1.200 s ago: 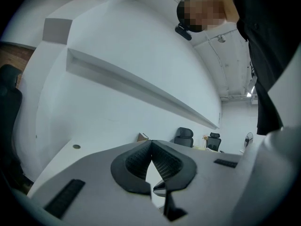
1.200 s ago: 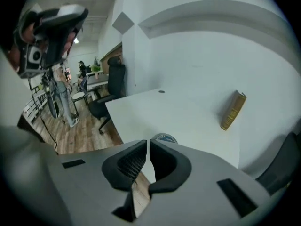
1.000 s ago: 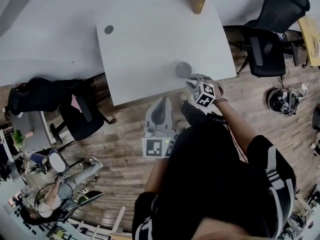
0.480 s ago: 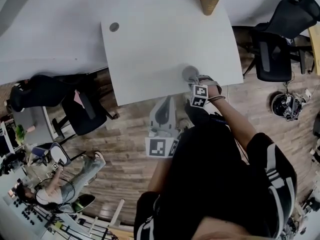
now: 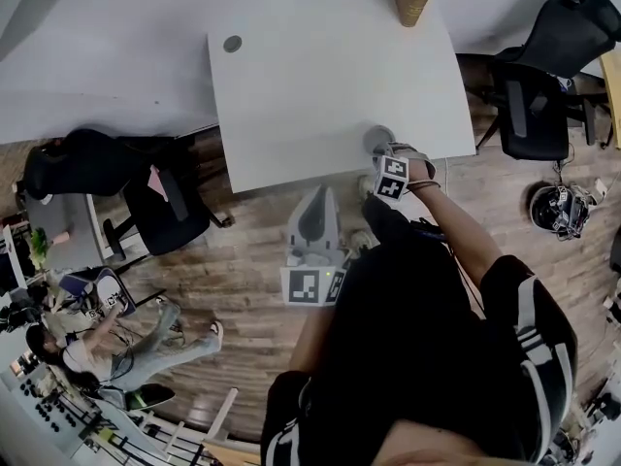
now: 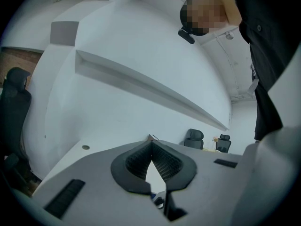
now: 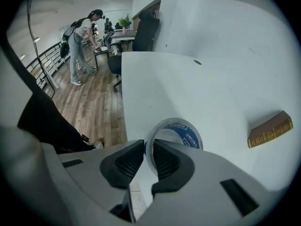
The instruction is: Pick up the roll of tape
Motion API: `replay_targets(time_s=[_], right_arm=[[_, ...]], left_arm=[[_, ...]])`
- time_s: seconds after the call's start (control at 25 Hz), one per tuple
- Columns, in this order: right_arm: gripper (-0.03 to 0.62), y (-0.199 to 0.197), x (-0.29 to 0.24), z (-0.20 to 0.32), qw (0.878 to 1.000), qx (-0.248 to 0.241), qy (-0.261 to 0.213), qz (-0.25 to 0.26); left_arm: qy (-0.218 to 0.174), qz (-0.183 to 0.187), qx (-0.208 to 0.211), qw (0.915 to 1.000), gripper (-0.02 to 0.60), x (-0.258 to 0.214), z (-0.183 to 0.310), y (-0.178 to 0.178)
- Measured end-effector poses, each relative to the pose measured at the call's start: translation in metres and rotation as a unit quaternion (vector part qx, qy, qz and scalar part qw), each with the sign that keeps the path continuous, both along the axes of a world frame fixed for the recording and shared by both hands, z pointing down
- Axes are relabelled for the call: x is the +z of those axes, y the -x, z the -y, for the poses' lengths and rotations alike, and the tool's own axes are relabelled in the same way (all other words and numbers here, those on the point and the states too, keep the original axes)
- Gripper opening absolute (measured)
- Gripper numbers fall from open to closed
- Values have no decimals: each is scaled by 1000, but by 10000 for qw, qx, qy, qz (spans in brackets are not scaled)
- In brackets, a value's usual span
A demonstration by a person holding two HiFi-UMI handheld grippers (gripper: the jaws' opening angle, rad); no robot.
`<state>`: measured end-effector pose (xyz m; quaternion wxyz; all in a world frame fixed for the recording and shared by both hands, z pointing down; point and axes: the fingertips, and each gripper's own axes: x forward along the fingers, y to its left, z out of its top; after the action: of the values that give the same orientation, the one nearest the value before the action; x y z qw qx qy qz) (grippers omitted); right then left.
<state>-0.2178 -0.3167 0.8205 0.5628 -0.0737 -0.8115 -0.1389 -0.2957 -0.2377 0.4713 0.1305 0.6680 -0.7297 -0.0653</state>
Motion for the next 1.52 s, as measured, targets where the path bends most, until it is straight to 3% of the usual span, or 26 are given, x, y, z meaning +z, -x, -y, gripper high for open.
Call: replay_targets(time_s=[0.24, 0.4, 0.56, 0.76, 0.96, 1.16, 1.28, 1.52], right_arm=[[72, -30, -25, -45, 9962, 696, 211, 480], [67, -55, -69, -76, 9788, 1530, 351, 1314], [63, -88, -128, -101, 9433, 2348, 450, 2302], [61, -120, -203, -127, 8937, 2913, 671, 3347], [61, -154, -269, -139, 8454, 3212, 874, 4177], [61, -185, -323, -140, 8106, 3326, 868, 4741], [61, -201, -345, -142, 8015, 3294, 846, 4918], [61, -214, -364, -136, 7983, 3158, 828, 5061]], left_arm=[[-198, 35, 19, 9998, 23, -7, -60, -18], [-282, 71, 109, 9995, 23, -9, -109, -44], [-366, 29, 270, 9990, 23, -13, -147, -76], [-431, 28, 499, 9978, 23, -19, -175, -106], [-515, 38, 630, 9967, 23, -27, -183, -130], [-520, 74, 682, 9963, 23, -33, -173, -151], [-530, 115, 696, 9961, 23, -36, -164, -162], [-633, 257, 728, 9950, 23, -42, -139, -171]])
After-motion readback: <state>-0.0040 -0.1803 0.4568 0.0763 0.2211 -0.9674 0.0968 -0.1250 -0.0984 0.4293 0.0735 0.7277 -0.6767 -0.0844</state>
